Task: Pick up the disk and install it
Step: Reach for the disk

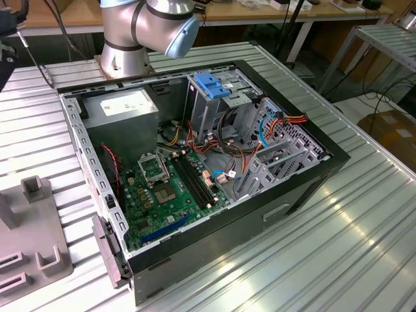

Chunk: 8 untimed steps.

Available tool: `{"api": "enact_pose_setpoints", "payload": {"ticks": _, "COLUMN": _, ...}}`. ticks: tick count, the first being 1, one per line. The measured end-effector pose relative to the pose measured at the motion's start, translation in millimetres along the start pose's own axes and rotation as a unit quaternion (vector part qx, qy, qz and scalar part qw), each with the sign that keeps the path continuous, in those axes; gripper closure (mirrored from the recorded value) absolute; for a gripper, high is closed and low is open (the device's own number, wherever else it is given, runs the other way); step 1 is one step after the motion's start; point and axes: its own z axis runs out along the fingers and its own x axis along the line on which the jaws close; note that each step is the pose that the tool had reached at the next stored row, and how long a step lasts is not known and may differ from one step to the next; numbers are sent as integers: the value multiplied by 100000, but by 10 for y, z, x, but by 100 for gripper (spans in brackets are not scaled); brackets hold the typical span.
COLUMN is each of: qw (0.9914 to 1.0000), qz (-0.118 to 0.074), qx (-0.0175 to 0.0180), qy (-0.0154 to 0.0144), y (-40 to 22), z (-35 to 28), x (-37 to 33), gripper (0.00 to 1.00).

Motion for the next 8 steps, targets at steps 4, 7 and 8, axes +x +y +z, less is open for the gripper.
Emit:
{"api": "enact_pose_setpoints", "payload": {"ticks": 4, "qw": 100000, "qz": 11, "qx": -1, "qy": -4, "y": -6, "z": -4, "x": 164, "gripper": 90}}
{"api": "enact_pose_setpoints", "payload": {"ticks": 7, "qw": 100000, "qz": 27, "qx": -1, "qy": 0, "y": -9, "z": -7, "x": 249, "gripper": 90}}
{"api": "enact_pose_setpoints", "payload": {"ticks": 8, "qw": 100000, "qz": 32, "qx": 2, "qy": 1, "y": -10, "z": -8, "x": 283, "gripper": 90}}
